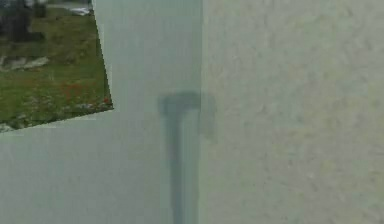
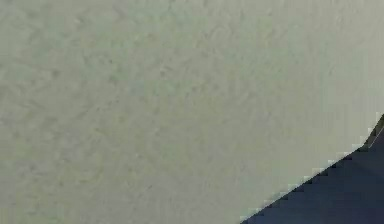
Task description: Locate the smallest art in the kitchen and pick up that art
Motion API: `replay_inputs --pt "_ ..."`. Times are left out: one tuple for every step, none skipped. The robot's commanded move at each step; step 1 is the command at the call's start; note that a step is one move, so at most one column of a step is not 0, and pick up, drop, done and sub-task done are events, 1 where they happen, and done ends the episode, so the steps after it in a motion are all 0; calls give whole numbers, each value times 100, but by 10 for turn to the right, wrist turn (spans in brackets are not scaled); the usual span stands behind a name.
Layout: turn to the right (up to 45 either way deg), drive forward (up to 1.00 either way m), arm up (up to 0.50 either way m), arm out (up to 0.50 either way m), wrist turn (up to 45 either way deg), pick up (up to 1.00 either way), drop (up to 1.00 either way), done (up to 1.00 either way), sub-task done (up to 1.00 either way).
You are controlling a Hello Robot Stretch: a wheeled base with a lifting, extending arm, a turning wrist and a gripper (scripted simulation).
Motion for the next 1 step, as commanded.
replay_inputs --pt "-450 0 0 0 0 0 0 0 0"
